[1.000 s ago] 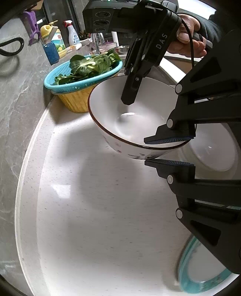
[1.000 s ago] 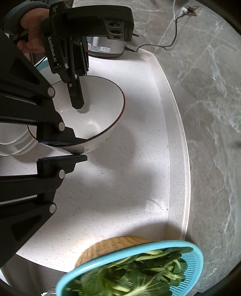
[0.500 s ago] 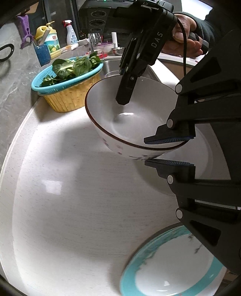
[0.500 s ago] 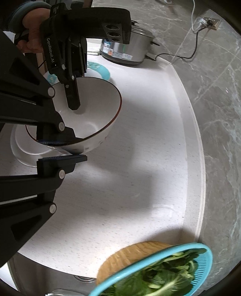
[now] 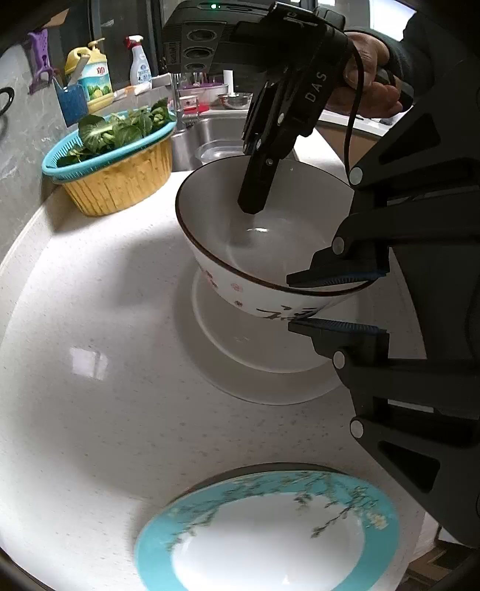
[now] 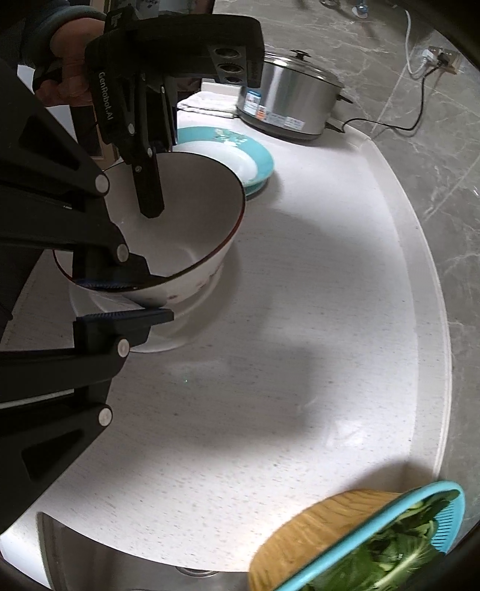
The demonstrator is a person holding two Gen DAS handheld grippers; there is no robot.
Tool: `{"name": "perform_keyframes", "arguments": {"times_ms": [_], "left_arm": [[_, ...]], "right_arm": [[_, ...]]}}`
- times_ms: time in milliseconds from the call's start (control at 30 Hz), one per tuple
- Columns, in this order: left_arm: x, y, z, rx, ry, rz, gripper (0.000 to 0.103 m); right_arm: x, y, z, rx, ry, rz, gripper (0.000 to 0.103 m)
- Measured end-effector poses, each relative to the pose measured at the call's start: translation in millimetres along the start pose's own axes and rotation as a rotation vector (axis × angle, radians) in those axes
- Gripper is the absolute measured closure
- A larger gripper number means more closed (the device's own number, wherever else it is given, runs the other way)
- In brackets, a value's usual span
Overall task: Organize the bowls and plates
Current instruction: 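Lower the floral bowl with both grippers onto the white plate stack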
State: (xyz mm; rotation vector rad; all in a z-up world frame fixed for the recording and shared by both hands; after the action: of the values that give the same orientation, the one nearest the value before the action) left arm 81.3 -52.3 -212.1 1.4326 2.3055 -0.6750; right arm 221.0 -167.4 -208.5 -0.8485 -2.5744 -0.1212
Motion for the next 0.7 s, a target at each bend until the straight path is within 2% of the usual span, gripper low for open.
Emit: {"name": "perform_keyframes", "arguments": {"times_ms": [267,700], "left_arm": [[6.7,-12.7,11.9,0.014,0.027,-0.002,0.089],[5.1,-1.3,30.5,0.030,0.036,-0.013,0.089]], "right_arm": [[1.5,-12.2,17.9,0.034,0.003,-0.004,0.091],[6.7,-7.2,26.8,0.034,-0.047,-0.016,0.091]]}}
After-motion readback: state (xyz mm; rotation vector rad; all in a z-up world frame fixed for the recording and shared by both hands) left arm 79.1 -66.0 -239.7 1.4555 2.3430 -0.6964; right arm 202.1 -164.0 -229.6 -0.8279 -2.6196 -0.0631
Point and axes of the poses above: each gripper's, at about its wrist camera, not at the fingertips, and z roughly the way its jaws point, x to its left, y to its top, the point moved 2 cm from there along z, roughly the way its jaws point, and after that the axes turned 15 degrees about x, right-handed, at the moved point
